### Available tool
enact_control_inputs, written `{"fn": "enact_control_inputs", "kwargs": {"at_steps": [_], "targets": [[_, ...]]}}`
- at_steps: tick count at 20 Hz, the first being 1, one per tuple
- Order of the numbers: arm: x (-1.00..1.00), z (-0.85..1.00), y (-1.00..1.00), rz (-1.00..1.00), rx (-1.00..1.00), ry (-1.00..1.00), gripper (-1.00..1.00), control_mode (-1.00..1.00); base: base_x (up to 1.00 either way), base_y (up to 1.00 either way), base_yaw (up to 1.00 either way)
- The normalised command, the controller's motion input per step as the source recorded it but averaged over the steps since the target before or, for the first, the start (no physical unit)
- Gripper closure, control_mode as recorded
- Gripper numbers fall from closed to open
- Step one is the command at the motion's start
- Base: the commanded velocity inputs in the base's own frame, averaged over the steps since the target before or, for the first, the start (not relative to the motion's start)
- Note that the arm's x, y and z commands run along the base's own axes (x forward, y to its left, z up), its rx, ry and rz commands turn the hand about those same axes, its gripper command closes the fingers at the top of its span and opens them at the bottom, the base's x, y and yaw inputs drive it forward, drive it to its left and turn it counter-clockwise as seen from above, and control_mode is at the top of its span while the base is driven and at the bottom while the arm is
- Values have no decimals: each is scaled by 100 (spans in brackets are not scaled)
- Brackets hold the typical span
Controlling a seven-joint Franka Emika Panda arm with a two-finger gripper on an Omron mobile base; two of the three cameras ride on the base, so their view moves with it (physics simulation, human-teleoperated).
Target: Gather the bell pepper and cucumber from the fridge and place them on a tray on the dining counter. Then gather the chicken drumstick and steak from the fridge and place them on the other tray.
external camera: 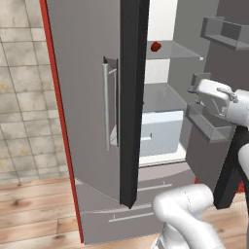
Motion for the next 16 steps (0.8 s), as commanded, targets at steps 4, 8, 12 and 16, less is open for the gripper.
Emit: {"fn": "enact_control_inputs", "kwargs": {"at_steps": [4,8,12,16], "targets": [[55,3,0,0,22,10,-100,-100,0,0,0],[69,-5,34,0,10,9,-100,-100,0,0,0],[63,-1,17,0,9,14,-100,-100,0,0,0],[50,0,-4,4,10,17,-100,-100,0,0,0]]}}
